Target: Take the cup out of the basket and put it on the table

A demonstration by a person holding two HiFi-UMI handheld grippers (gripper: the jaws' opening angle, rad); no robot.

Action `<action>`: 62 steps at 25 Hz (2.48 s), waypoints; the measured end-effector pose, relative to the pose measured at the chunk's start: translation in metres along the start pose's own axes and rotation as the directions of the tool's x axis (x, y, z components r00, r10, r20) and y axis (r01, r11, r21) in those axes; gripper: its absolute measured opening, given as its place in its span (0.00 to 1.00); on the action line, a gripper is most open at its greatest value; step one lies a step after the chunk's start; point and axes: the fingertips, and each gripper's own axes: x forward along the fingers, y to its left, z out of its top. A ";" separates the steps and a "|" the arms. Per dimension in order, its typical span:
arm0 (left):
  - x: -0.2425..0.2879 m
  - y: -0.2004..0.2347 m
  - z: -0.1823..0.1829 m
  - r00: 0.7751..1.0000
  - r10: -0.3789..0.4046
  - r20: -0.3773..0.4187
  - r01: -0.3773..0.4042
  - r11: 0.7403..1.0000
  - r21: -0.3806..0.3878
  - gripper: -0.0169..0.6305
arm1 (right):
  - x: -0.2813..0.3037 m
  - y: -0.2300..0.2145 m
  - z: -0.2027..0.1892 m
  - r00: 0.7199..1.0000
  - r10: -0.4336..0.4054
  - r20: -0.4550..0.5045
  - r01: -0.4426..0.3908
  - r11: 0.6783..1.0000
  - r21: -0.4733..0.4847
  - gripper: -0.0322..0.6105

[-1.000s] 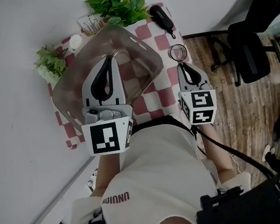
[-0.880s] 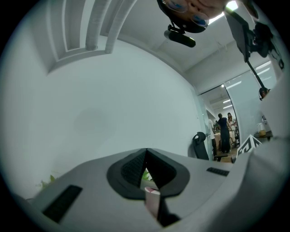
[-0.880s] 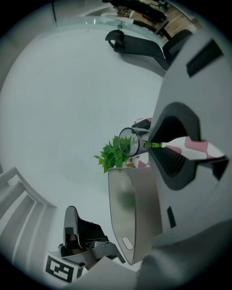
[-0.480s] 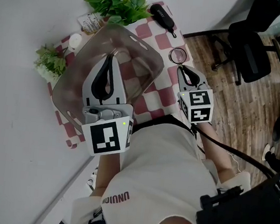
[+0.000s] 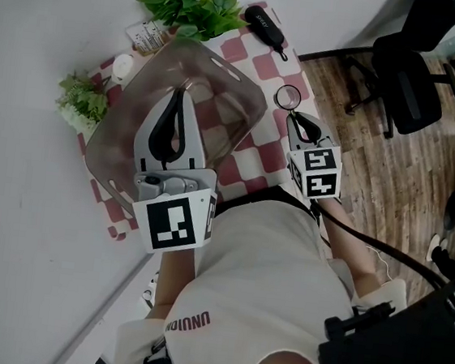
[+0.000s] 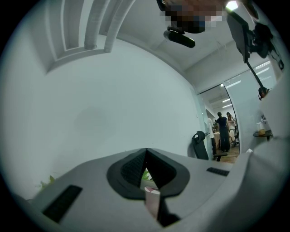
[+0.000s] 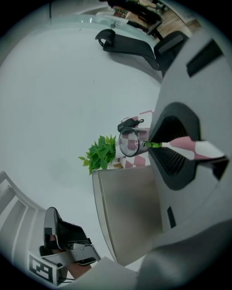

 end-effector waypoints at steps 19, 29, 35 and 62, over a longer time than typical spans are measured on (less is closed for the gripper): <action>-0.005 0.000 -0.003 1.000 0.009 -0.013 -0.008 1.000 0.003 0.05 | 0.014 0.007 -0.037 0.996 0.026 -0.082 -0.027 1.000 -0.008 0.12; -0.004 -0.001 -0.004 1.000 0.002 -0.016 -0.002 1.000 0.004 0.05 | 0.021 0.014 -0.055 0.991 0.044 -0.130 -0.048 0.999 -0.021 0.12; -0.005 -0.001 -0.006 1.000 0.005 -0.024 -0.004 1.000 0.007 0.05 | 0.027 0.016 -0.070 0.986 0.058 -0.157 -0.062 0.998 -0.018 0.12; -0.006 0.000 -0.008 0.999 0.013 -0.033 -0.013 1.000 0.010 0.05 | 0.048 0.027 -0.104 0.967 0.116 -0.225 -0.129 0.991 -0.041 0.12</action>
